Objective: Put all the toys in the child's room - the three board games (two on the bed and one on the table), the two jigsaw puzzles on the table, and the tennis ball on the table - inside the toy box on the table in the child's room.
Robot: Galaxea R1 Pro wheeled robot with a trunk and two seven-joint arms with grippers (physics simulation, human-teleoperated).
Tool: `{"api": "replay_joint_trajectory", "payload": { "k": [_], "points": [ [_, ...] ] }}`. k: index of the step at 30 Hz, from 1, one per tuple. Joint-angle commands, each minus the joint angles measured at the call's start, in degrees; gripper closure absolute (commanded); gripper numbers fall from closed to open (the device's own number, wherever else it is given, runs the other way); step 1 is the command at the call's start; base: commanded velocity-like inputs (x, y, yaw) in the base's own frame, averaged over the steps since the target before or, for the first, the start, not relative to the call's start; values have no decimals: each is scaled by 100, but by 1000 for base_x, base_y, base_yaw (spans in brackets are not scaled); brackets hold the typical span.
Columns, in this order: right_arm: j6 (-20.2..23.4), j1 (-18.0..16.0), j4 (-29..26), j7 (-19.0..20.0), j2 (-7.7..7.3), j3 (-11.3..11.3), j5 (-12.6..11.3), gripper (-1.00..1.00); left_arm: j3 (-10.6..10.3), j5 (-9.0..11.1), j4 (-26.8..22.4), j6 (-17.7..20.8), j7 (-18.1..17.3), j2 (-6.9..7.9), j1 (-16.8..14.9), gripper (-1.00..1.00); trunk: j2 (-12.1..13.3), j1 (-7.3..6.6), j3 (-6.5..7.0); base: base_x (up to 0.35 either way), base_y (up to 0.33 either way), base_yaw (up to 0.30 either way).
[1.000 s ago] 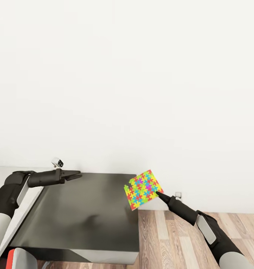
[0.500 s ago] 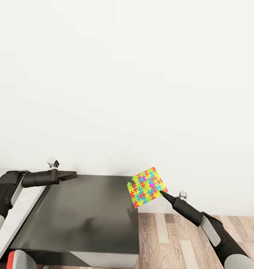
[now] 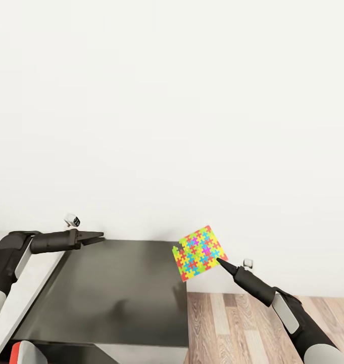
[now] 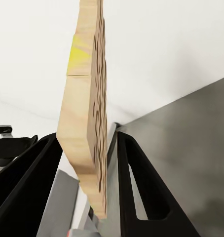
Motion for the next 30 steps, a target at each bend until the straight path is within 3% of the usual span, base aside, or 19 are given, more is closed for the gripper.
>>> {"api": "replay_joint_trajectory", "payload": {
  "k": [1,30],
  "points": [
    [54,-4,2,22,-2,0,-34,100,-4,-2,-1,61,-22,0,-4,-100,-11,4,-1,0,0,0],
    [-242,39,1,167,-3,-4,-34,100,-6,-3,-1,61,-22,-8,-4,-100,-11,4,275,0,0,0]
  ]
}}
